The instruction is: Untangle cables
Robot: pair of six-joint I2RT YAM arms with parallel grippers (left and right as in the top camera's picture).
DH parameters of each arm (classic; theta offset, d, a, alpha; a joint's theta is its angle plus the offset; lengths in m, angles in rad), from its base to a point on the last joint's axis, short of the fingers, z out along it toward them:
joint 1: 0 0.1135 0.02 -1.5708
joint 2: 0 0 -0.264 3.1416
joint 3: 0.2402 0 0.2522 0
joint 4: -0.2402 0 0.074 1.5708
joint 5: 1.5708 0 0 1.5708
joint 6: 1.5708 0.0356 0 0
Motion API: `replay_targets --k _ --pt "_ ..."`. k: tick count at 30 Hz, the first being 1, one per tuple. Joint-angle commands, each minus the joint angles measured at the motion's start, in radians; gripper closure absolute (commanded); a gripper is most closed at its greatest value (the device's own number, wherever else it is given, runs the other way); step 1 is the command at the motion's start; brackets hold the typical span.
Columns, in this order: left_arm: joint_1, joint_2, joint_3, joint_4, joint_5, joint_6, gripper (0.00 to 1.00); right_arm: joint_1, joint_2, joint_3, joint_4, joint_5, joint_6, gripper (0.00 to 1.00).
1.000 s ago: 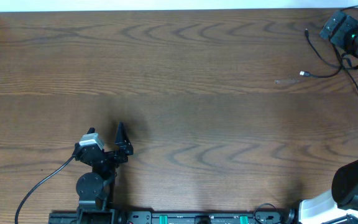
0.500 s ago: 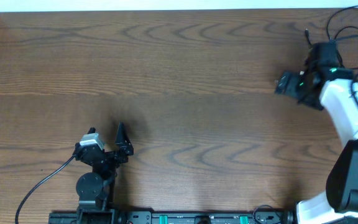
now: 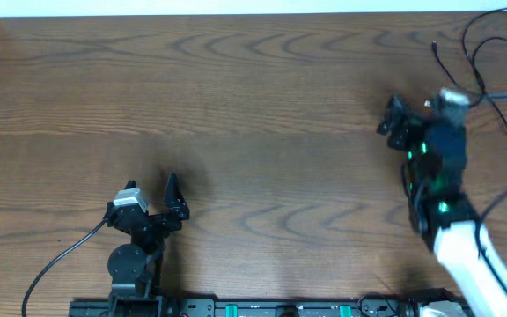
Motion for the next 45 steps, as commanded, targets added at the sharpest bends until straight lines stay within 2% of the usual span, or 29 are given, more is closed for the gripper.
replay_targets --k 1,6,13,29,33,45 --pt "-0.005 -0.006 -0.024 -0.031 -0.005 0.013 0.13 0.002 -0.13 -0.222 0.198 0.025 -0.01 0.01" --pt "-0.005 -0.006 -0.024 -0.031 -0.005 0.013 0.13 -0.021 -0.294 -0.431 0.426 0.028 -0.01 0.01" --pt "-0.005 -0.006 -0.024 -0.031 -0.005 0.013 0.13 -0.057 -0.489 -0.558 0.42 0.031 -0.011 0.01" --pt "-0.005 -0.006 -0.024 -0.031 -0.005 0.013 0.13 -0.064 -0.926 -0.562 -0.146 0.036 0.02 0.01" --pt "-0.005 -0.006 -0.024 -0.031 -0.005 0.013 0.13 -0.07 -1.104 -0.562 -0.31 0.025 0.0 0.01" --pt "-0.005 -0.006 -0.024 -0.031 -0.005 0.013 0.13 -0.1 -1.144 -0.563 -0.315 -0.105 -0.206 0.01"
